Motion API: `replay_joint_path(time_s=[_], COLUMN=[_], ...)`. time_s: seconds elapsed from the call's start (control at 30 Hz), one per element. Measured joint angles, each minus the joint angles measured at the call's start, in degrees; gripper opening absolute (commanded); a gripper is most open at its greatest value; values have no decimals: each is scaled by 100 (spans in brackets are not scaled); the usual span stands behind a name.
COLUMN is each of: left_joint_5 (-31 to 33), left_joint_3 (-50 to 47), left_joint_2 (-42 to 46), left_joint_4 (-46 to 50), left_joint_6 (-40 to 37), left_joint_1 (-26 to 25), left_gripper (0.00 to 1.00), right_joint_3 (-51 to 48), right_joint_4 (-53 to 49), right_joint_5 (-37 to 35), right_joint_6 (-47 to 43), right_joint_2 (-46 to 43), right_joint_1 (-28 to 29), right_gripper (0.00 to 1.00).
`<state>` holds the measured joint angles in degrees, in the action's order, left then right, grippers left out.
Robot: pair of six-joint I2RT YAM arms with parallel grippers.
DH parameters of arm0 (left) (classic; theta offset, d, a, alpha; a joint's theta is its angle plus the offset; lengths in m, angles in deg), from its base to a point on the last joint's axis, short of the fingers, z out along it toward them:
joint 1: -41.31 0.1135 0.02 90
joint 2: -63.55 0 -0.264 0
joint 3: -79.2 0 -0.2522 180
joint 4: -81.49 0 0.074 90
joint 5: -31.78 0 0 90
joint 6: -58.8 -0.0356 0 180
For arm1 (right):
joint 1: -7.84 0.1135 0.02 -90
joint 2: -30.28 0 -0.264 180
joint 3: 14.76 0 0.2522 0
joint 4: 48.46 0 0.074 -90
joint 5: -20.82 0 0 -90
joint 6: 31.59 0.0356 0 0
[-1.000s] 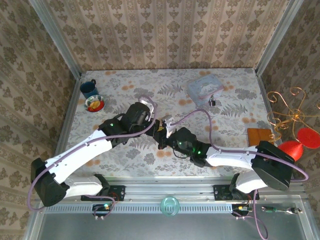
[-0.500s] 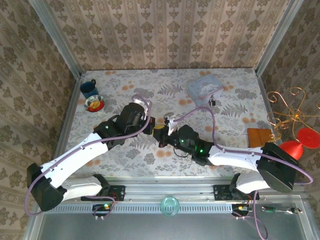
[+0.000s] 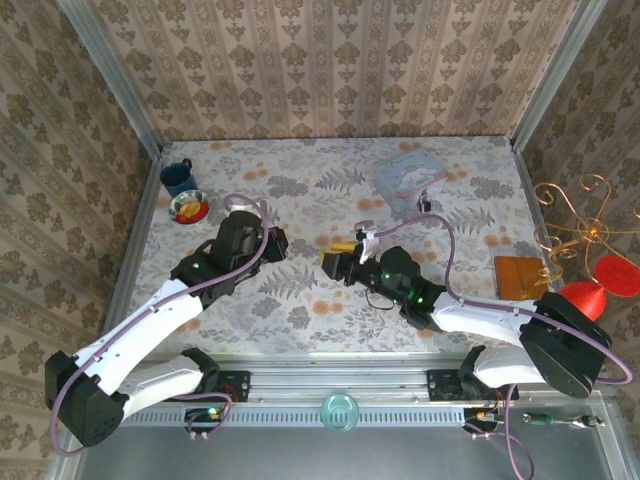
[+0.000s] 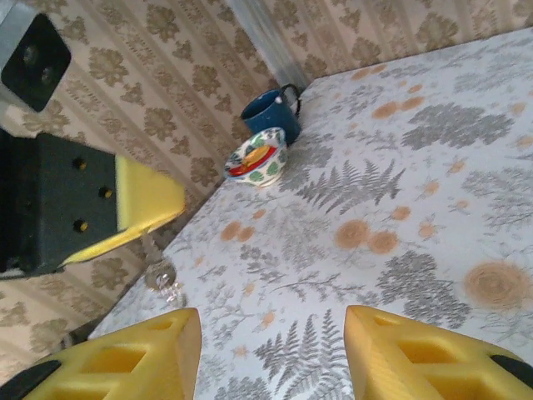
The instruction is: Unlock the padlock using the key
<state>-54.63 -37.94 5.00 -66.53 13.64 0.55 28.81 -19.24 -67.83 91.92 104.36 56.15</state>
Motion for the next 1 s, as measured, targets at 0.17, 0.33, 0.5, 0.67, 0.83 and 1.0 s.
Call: replay_joint_path(time_s=[0.17, 0.33, 0.5, 0.67, 0.83, 1.0], left_joint_5=[-107, -367, -678, -1248, -1657, -2083], left_joint_3=[-9, -131, -273, -704, -885, -1193], left_joint_2=[-90, -114, -140, -162, -111, -33], left_joint_4=[-271, -828, -1419, -2236, -2874, -3467], left_joint_6=[376, 490, 422, 227, -114, -385], left_joint_1=[-160, -337, -264, 33, 66, 149], left_gripper=[0, 0, 0, 0, 0, 0], right_joint_3=[-4, -11, -55, -199, -308, -321], right_joint_4=[302, 627, 708, 831, 874, 990], right_joint_5=[306, 616, 667, 715, 741, 822], right_joint_6=[103, 192, 435, 793, 1023, 1257], right_joint_2=[2, 83, 76, 74, 9, -116], right_joint_1=[-2, -28, -138, -334, -380, -380], right_gripper=[50, 49, 46, 44, 42, 40])
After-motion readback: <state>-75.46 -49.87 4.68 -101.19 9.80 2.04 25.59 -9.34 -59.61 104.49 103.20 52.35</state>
